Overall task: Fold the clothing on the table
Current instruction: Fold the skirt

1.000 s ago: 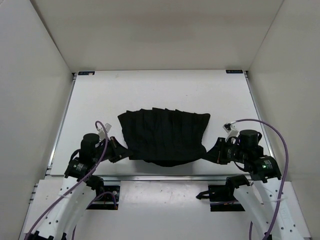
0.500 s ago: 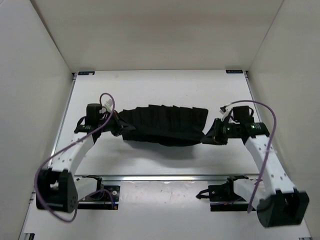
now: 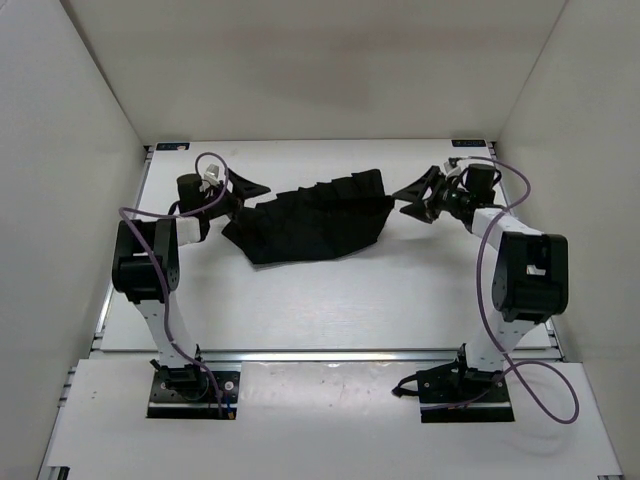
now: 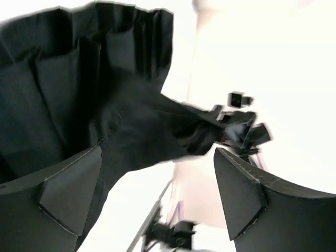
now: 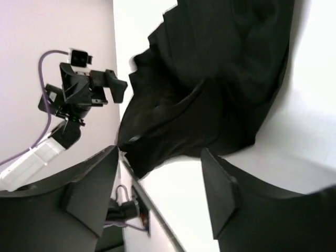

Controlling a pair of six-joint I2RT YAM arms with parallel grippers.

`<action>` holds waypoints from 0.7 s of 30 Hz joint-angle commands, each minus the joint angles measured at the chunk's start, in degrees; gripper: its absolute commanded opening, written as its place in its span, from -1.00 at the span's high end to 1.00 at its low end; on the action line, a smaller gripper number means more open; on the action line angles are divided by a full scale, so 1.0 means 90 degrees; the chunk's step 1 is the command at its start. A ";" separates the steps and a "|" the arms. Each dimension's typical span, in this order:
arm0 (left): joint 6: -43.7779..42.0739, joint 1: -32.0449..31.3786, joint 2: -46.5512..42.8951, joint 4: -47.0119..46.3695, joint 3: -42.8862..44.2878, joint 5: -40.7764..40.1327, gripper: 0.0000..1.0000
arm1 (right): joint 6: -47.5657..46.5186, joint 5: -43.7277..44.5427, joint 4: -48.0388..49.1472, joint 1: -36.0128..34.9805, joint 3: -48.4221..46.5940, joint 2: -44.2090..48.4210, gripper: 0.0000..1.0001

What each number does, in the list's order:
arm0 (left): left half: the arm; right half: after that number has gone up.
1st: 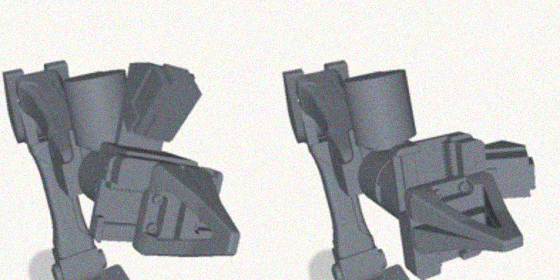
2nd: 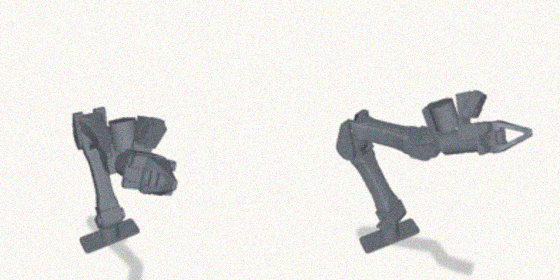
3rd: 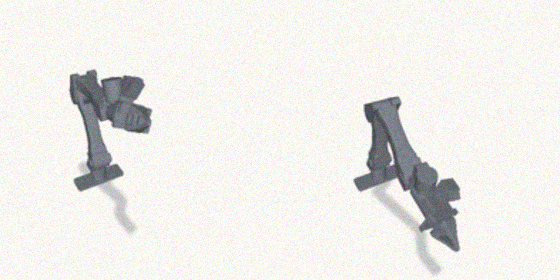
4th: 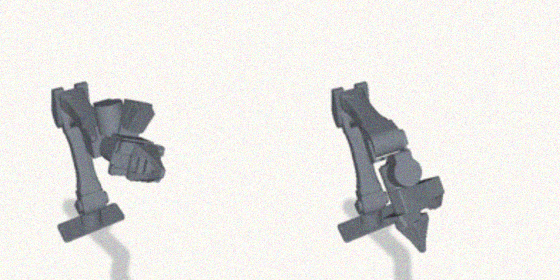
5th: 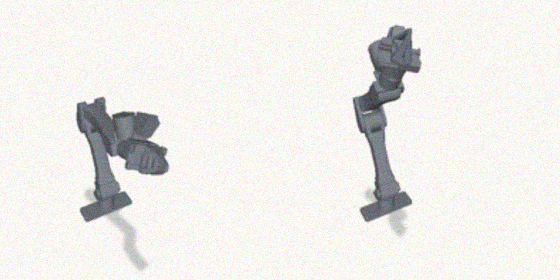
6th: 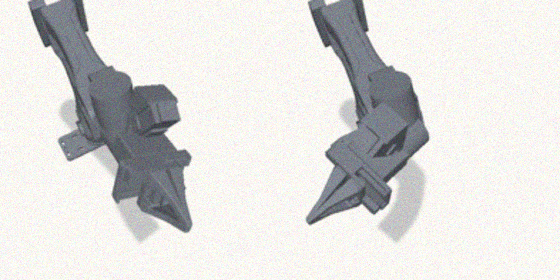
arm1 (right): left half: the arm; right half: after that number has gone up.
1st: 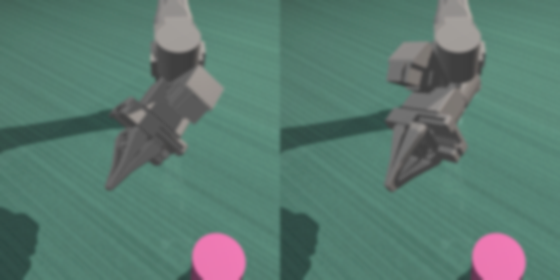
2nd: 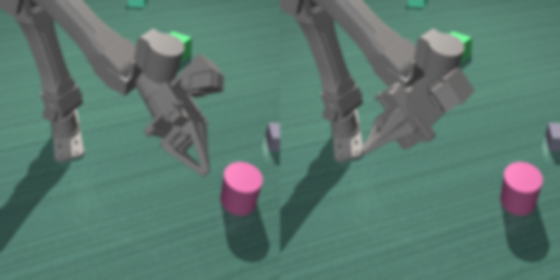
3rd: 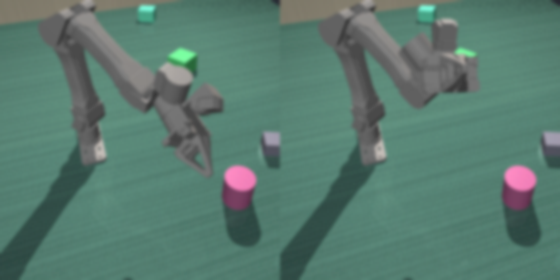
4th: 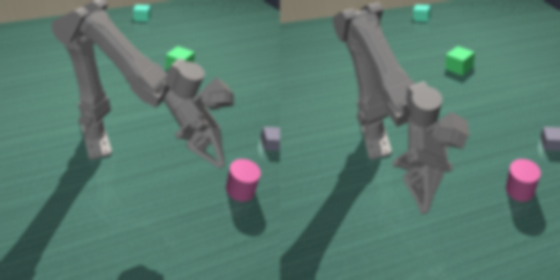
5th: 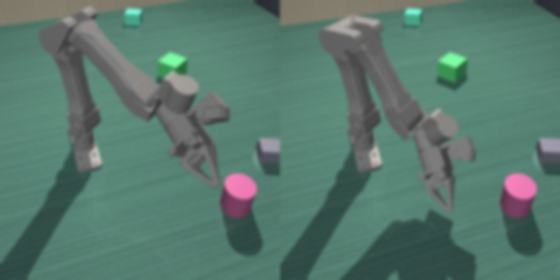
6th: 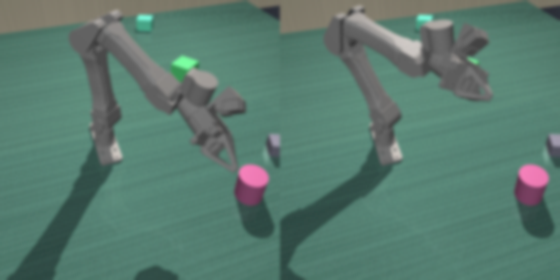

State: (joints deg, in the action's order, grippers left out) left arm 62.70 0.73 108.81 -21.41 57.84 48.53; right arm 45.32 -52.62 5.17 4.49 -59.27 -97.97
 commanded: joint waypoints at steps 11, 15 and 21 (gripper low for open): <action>-0.1861 -0.0354 -0.0498 0.0924 0.0357 -0.0028 -0.98 | -0.1997 0.0963 -0.0358 -0.0460 -0.1012 -0.0315 -0.28; -0.3429 -0.0880 -0.0431 0.2894 0.1334 -0.1745 -0.96 | -0.2242 0.1256 -0.0748 -0.0470 -0.1071 -0.0160 -0.26; -0.3879 -0.1399 -0.0352 0.3201 0.1630 -0.2861 0.98 | -0.2438 0.1608 -0.0858 -0.0675 -0.0895 0.0017 -0.25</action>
State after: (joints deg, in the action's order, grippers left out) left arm 34.83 -10.41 107.66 1.85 71.94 31.62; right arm 26.11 -40.51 -2.46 -0.82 -66.57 -101.34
